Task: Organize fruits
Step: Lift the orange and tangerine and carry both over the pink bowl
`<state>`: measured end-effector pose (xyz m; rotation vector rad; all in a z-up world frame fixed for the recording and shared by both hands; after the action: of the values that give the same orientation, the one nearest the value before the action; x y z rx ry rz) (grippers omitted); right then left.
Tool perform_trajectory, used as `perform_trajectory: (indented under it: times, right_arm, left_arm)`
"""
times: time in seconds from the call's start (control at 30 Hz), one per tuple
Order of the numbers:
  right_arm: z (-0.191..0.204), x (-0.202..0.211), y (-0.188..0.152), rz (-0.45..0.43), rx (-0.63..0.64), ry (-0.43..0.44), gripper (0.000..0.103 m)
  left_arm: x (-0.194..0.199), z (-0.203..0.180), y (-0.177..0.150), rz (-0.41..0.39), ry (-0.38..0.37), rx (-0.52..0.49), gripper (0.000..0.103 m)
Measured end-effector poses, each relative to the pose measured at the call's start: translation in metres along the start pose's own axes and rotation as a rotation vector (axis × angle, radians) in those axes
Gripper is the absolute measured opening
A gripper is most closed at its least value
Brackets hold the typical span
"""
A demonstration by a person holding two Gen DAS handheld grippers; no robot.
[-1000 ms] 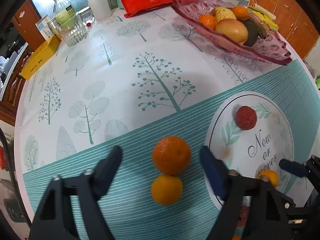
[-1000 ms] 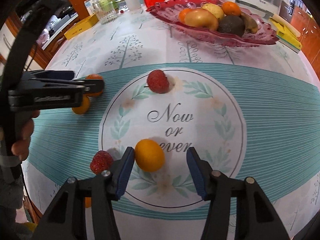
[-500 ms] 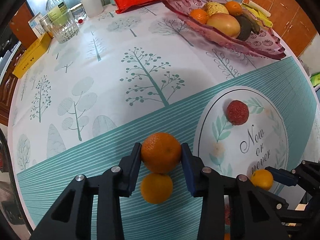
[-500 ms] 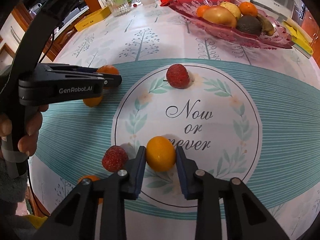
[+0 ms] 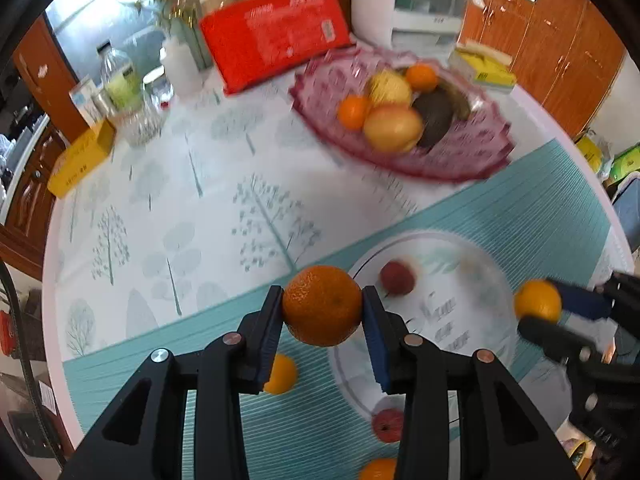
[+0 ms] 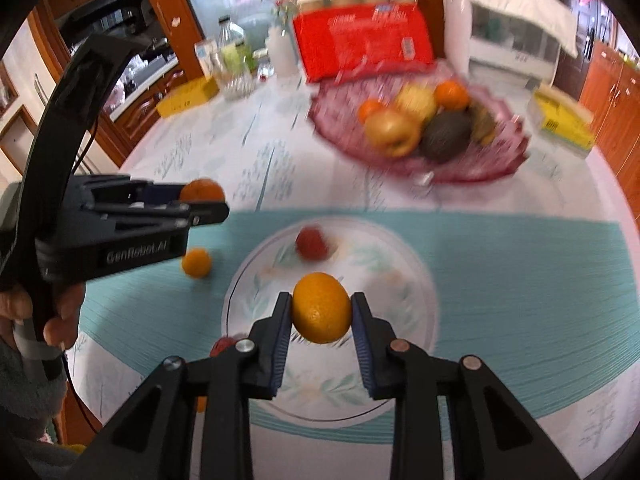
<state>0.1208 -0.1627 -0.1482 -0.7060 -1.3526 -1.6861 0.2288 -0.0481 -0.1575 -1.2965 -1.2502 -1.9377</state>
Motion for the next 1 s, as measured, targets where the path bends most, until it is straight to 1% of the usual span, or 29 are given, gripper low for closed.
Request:
perform_trajectory:
  times: [0.23, 0.33, 0.57, 0.77, 0.87, 1.0]
  right_arm:
    - [-0.028, 0.06, 0.052, -0.12, 0.053, -0.06, 0.03]
    - [-0.04, 0.084, 0.078, -0.162, 0.067, -0.071, 0.03]
    - [-0.063, 0.121, 0.135, -0.231, 0.121, -0.097, 0.03]
    - [-0.085, 0.118, 0.179, -0.257, 0.142, -0.121, 0.03]
    - [-0.098, 0.104, 0.197, -0.258, 0.13, -0.112, 0.03]
    - [-0.112, 0.077, 0.209, -0.233, 0.115, -0.095, 0.03]
  left_arm:
    - [0.049, -0.018, 0.04, -0.085, 0.021, 0.009, 0.037]
    - [0.067, -0.024, 0.057, -0.114, 0.026, 0.016, 0.037]
    - [0.096, -0.039, 0.103, -0.171, 0.066, 0.035, 0.037]
    - [0.095, -0.044, 0.138, -0.198, 0.1, 0.068, 0.037]
    - [0.082, -0.045, 0.152, -0.19, 0.115, 0.101, 0.037]
    - [0.055, -0.048, 0.157, -0.154, 0.122, 0.132, 0.037]
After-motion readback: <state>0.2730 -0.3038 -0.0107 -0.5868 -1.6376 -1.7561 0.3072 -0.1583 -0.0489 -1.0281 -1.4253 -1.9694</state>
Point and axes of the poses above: each gripper's, at about its wrist camera, not at the fingertips, and x roughly against the way its jaws point, z to its left, y to its top, the point moved 6 cm from there along -x, roughly the way its jaws point, and after that the axes turned 6 degrees about y, right-handed, at the moved point
